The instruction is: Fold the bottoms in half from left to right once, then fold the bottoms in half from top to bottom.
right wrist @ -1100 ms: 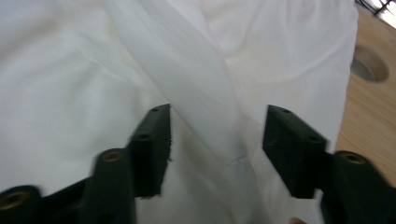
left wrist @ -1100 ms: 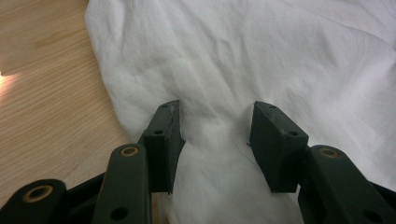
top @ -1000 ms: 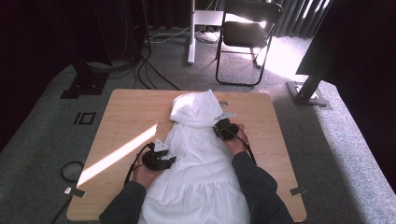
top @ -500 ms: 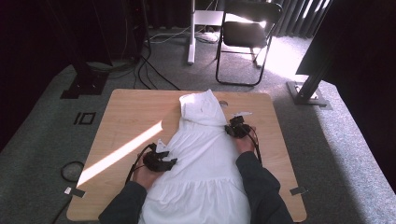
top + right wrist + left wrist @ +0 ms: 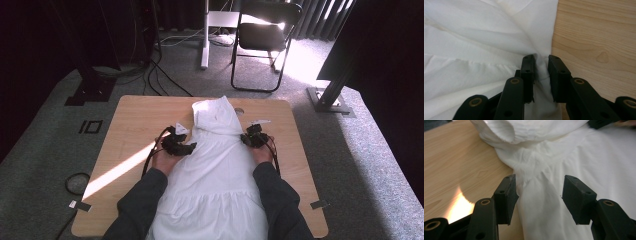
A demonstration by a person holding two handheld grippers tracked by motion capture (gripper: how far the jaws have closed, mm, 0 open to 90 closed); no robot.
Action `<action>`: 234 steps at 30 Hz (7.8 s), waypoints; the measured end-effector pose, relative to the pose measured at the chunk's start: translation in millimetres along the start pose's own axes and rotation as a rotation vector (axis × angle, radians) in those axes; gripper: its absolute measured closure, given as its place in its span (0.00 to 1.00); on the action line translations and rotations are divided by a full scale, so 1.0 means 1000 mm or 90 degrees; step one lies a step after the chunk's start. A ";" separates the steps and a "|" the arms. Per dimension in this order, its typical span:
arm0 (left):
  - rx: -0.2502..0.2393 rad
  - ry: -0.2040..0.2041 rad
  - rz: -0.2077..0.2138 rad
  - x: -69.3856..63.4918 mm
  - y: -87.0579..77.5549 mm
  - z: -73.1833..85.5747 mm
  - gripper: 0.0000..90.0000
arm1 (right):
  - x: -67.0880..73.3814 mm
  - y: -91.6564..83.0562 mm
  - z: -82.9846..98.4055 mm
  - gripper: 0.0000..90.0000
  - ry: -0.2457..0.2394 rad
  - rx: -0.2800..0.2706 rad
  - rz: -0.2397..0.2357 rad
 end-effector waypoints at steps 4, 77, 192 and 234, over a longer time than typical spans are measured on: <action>0.040 -0.022 -0.024 0.000 0.032 0.013 0.57 | 0.000 0.000 0.000 0.83 0.002 -0.004 0.000; -0.038 -0.034 0.055 -0.012 -0.048 0.007 0.55 | 0.049 -0.003 0.012 0.87 -0.085 0.032 -0.042; -0.173 0.032 0.007 0.032 -0.094 -0.161 0.92 | 0.077 -0.139 -0.169 0.93 -0.149 -0.223 -0.065; 0.052 0.036 0.164 -0.109 -0.083 0.107 0.87 | 0.149 -0.120 0.136 0.90 -0.211 0.070 -0.173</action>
Point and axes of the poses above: each handheld gripper's, and its own axes: y roughly forward along the jaws, z roughly out of its underside, x roughly to its left, the point moved 10 cm from there along y, roughly forward along the jaws, and after that the axes turned 5 degrees about -z, right-handed, at the moved point
